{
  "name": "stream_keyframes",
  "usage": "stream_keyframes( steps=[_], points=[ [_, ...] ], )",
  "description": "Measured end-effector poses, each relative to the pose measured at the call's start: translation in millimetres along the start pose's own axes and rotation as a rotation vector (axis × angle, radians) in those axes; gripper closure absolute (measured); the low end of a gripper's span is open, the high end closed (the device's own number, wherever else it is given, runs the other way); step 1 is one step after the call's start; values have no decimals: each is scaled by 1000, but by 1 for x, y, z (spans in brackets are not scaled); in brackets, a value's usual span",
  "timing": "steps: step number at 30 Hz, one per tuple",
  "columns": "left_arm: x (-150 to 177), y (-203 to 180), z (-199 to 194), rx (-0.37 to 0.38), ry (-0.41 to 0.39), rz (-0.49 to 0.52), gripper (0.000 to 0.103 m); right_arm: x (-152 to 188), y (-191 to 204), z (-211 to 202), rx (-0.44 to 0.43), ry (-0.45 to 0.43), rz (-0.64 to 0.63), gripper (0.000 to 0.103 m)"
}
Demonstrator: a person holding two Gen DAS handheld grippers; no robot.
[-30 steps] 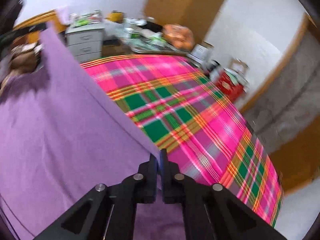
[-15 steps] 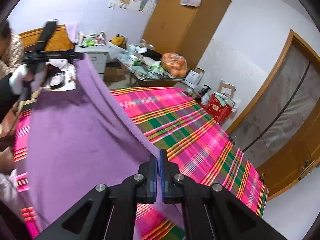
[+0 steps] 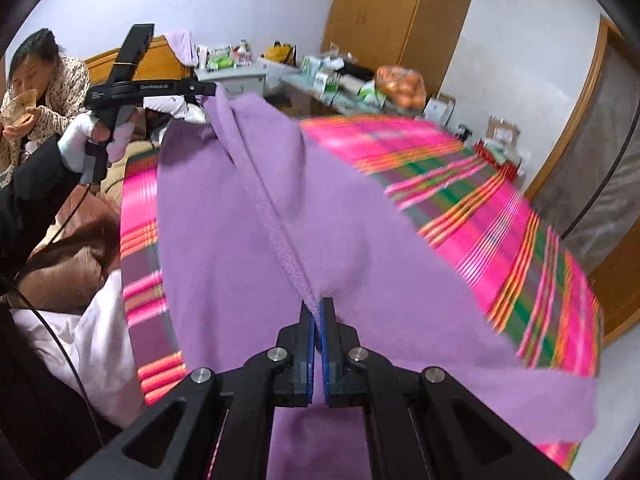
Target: Fold clothes
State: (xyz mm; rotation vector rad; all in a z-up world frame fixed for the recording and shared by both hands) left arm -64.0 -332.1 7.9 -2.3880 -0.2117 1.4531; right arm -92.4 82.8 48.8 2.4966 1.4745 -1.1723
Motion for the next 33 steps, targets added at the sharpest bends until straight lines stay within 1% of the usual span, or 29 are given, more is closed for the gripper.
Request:
stream_keyframes(
  steps=[3,4,8,9,11,13,15,16,18,19,22,24,25,26,27,28,29,31,33],
  points=[
    [19,4,-2,-31,24,-15,73,16,12,14,0,40,-9,100],
    [23,5,-5,-38,23,-24,69,19,15,17,8,47,-16,99],
    [39,11,-25,-36,-9,-95,65,25,20,19,25,52,-23,95],
    [42,11,-33,-29,-25,-123,63,26,22,19,27,52,-26,94],
    [45,8,-45,-10,-50,-173,52,28,24,20,30,56,-31,94],
    [46,4,-55,13,-71,-217,50,30,25,21,33,54,-34,94],
    [45,-6,-59,72,-91,-272,44,30,24,21,31,51,-29,94],
    [44,-10,-59,98,-93,-295,42,30,24,21,29,50,-26,94],
    [40,-17,-53,132,-88,-338,41,30,23,21,25,48,-22,93],
    [38,-18,-46,128,-75,-359,41,30,23,20,24,48,-22,94],
    [38,-15,-21,64,-13,-420,41,30,23,20,22,45,-18,93],
    [39,-13,-4,46,35,-457,43,31,23,19,18,42,-10,93],
    [39,-12,3,36,54,-464,45,31,23,19,16,41,-6,93],
    [39,-11,9,24,71,-466,58,31,22,19,13,41,-2,93],
    [38,-10,12,8,81,-464,66,31,21,19,11,40,2,93],
    [37,-10,14,-14,84,-458,81,31,21,19,8,39,6,93],
    [34,-9,16,-26,79,-450,94,31,20,19,5,38,10,93],
    [22,-10,20,-5,61,-438,96,30,19,19,-4,37,19,94],
    [6,-15,15,26,25,-414,98,27,15,14,-12,25,34,97]
  ],
)
Point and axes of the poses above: each gripper's, at about its wrist camera, not at the fingertips, and z roughly the way its jaws point, y to its left, x to its underside, the point moved 5 cm from there along z, roughly the way its jaws point, and after that the axes turned 13 degrees about x, right-handed, at the moved point
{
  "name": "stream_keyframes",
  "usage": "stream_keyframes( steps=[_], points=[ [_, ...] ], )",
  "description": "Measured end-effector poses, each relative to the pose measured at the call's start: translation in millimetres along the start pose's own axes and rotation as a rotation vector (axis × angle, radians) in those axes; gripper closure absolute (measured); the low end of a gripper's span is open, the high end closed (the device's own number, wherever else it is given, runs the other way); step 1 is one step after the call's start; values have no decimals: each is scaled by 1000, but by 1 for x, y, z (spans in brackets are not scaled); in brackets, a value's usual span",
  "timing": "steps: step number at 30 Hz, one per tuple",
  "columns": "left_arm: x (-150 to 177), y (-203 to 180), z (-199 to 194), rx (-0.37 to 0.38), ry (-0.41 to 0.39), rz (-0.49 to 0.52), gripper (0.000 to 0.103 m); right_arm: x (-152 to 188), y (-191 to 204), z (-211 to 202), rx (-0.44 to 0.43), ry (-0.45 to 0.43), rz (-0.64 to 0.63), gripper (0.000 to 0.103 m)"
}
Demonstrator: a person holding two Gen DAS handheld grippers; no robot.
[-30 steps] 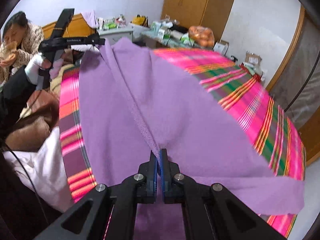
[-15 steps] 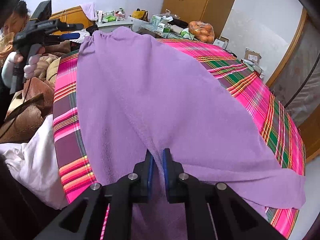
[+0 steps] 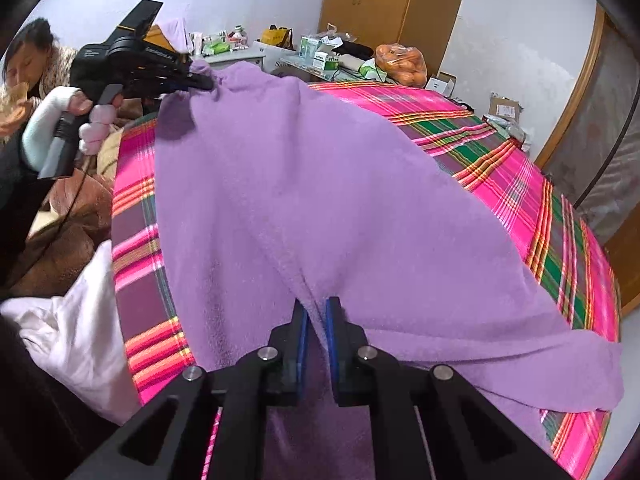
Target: Fold clothes
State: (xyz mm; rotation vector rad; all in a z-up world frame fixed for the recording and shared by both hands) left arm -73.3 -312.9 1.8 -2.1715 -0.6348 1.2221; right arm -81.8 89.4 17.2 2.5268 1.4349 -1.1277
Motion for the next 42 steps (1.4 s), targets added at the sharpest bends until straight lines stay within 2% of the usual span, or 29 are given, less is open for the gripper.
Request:
stream_keyframes(
  steps=[4,7,11,13,15,19,21,23,24,29,31,33,34,35,38,42],
  points=[
    [-18,-18,-24,81,-76,64,98,-11,-1,-27,-5,-59,3,99],
    [-9,-5,-30,73,-54,93,98,-12,9,-42,-39,-80,-17,99],
    [10,43,-11,5,29,17,98,-3,30,-31,-126,-41,-26,102],
    [15,56,-8,28,31,-23,98,1,44,-22,-148,-15,-52,102],
    [15,56,-10,34,29,-12,98,2,54,-22,-165,-15,-80,102],
    [16,48,-16,34,22,18,98,-3,49,-24,-92,-47,-95,102],
    [14,44,-19,47,12,14,98,-7,42,-26,-45,-82,-88,98],
    [8,35,-24,71,-2,18,98,-9,39,-25,-25,-93,-105,74],
    [4,30,-27,83,-11,25,98,-10,39,-22,-15,-92,-124,70],
    [-17,3,-34,110,-36,78,98,-6,44,-1,11,-56,-235,70],
    [-22,-3,-34,114,-40,86,98,-9,43,5,-2,-44,-236,70],
    [-24,-6,-34,112,-37,93,98,-12,40,9,-12,-31,-223,79],
    [-24,-7,-33,109,-33,95,98,-13,38,11,-15,-22,-212,94],
    [-23,-8,-33,106,-30,98,98,-15,36,14,-17,-14,-202,99],
    [-25,-9,-31,89,-18,109,98,-19,29,11,-43,-14,-148,100],
    [-20,-1,-34,66,-9,128,98,-27,31,-27,-62,-80,-153,100]
  ],
)
Point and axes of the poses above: each gripper's, at about its wrist camera, not at the fingertips, and z roughly the way its jaws point, y to its left, x to its underside, the point moved 5 cm from there along z, roughly the way its jaws point, and after that the axes turned 13 degrees about x, right-handed, at the moved point
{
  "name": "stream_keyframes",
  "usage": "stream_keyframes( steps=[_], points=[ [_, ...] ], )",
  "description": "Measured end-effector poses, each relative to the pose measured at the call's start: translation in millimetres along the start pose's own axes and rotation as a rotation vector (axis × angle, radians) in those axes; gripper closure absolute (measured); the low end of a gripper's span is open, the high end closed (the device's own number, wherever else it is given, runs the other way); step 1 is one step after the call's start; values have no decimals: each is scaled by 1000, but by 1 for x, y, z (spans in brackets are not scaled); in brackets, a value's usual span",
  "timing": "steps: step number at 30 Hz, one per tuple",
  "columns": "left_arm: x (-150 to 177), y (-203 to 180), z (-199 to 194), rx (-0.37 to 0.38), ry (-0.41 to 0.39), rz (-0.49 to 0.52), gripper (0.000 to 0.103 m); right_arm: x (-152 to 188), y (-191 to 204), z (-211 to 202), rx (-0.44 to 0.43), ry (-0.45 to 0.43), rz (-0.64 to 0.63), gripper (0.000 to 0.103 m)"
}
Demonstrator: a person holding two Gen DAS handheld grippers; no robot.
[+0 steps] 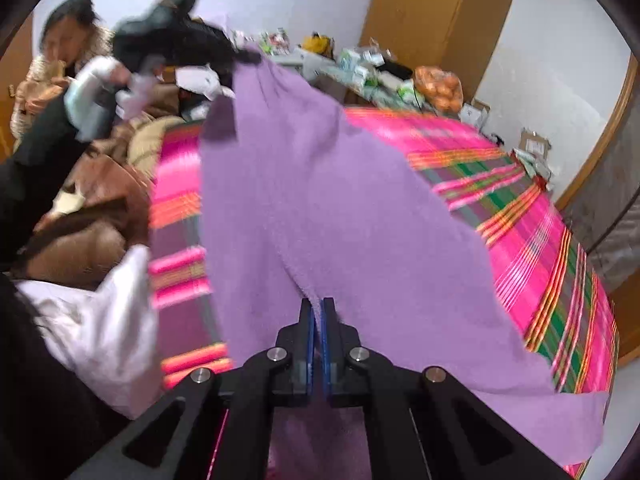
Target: Fold clothes
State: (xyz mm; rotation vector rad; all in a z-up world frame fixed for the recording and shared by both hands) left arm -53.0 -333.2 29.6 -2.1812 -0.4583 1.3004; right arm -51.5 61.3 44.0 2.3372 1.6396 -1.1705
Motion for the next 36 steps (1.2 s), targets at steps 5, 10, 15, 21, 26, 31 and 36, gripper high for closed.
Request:
stream_keyframes(
  steps=[5,10,15,21,26,31,36],
  points=[
    [29,38,3,-45,63,-65,97,9,22,-5,-73,15,-10,100],
    [47,57,1,-50,61,-111,94,22,40,17,-95,76,-24,100],
    [51,51,-3,-78,56,-79,93,28,36,13,-109,82,26,96],
    [52,49,-33,-114,1,-68,88,21,34,-7,-174,36,57,83],
    [41,39,-58,-165,-89,-62,87,4,6,-16,-186,-49,201,83],
    [54,-4,-23,-102,-8,58,84,15,18,26,-174,68,193,83],
    [82,-4,18,-109,108,64,85,16,14,21,-170,59,199,83]
  ],
)
Point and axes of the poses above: each gripper's, at about its wrist camera, not at the fingertips, and z roughly the way its jaws point, y to its left, x to its underside, the point moved 5 cm from there along z, roughly the way its jaws point, and after that the axes turned 13 degrees about x, right-handed, at the moved point
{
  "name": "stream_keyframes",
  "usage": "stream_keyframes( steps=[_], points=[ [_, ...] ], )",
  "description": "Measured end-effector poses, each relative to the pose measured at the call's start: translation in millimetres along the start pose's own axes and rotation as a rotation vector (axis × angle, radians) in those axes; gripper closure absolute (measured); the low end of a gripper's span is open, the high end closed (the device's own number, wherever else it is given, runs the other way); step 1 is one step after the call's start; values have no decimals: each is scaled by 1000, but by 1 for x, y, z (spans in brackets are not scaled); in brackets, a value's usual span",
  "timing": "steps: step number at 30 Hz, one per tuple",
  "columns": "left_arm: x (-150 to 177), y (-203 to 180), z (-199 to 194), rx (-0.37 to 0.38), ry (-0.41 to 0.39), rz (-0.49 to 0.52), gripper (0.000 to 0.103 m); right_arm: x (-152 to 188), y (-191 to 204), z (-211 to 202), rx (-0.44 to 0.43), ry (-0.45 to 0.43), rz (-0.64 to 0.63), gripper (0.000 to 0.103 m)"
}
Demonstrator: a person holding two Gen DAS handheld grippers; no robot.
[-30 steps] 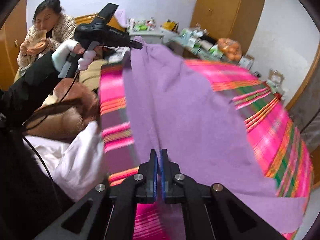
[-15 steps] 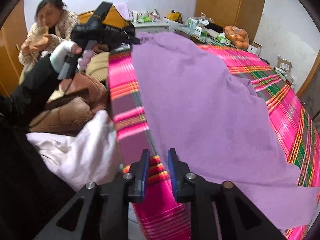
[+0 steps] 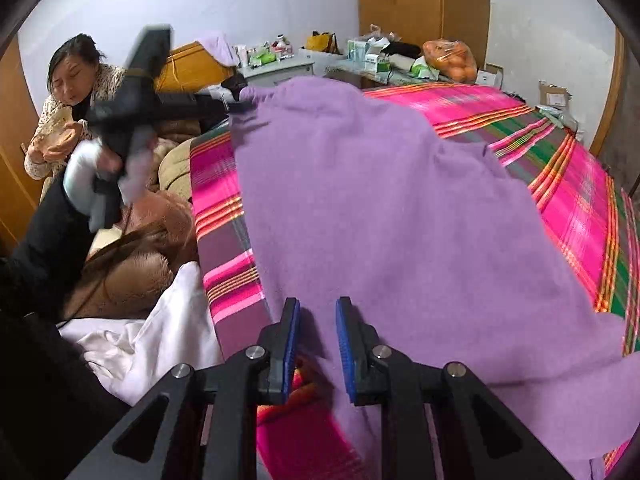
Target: Fold clothes
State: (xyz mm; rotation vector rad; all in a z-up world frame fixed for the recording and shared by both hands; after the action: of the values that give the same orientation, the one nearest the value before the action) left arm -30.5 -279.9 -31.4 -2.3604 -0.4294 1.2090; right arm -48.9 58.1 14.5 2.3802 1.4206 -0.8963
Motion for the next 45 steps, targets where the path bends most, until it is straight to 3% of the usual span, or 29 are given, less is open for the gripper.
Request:
stream_keyframes(
  steps=[3,8,11,14,19,24,29,30,32,33,37,41,45],
  points=[
    [-10,-6,-2,-12,-8,15,85,-11,-17,-11,25,-40,45,83],
    [-37,-27,-3,-7,-62,60,85,-46,-68,-20,60,-119,235,74],
    [-45,-40,13,-13,-53,100,84,-65,-96,-9,55,-132,338,74],
    [-40,-50,34,-30,-6,145,84,-80,-109,14,28,-90,386,74],
    [-22,-46,63,-76,72,184,84,-100,-113,56,36,7,339,74],
    [-17,-47,65,-102,51,225,84,-113,-134,91,32,93,356,74],
    [-18,-42,66,-75,43,201,84,-116,-145,123,-11,173,381,74],
    [-18,-42,66,-65,41,193,84,-116,-147,128,-23,176,391,77],
    [-17,-42,65,-56,40,186,84,-117,-151,132,-31,175,404,94],
    [-17,-42,65,-56,41,188,84,-118,-151,133,-36,172,407,98],
    [-16,-44,66,-67,44,202,84,-122,-160,130,-38,129,416,100],
    [-15,-45,66,-73,46,207,84,-126,-185,135,28,115,447,103],
    [-15,-45,66,-71,45,205,84,-116,-200,142,75,151,482,102]
  ],
)
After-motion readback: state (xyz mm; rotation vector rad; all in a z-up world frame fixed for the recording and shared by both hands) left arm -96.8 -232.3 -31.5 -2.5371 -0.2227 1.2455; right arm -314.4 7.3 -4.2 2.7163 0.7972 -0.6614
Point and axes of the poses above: each gripper's, at about its wrist camera, not at the fingertips, and z roughly the way its jaws point, y to its left, x to its underside, the point moved 5 cm from there along z, roughly the way its jaws point, and after that the axes turned 13 degrees about x, right-handed, at the moved point
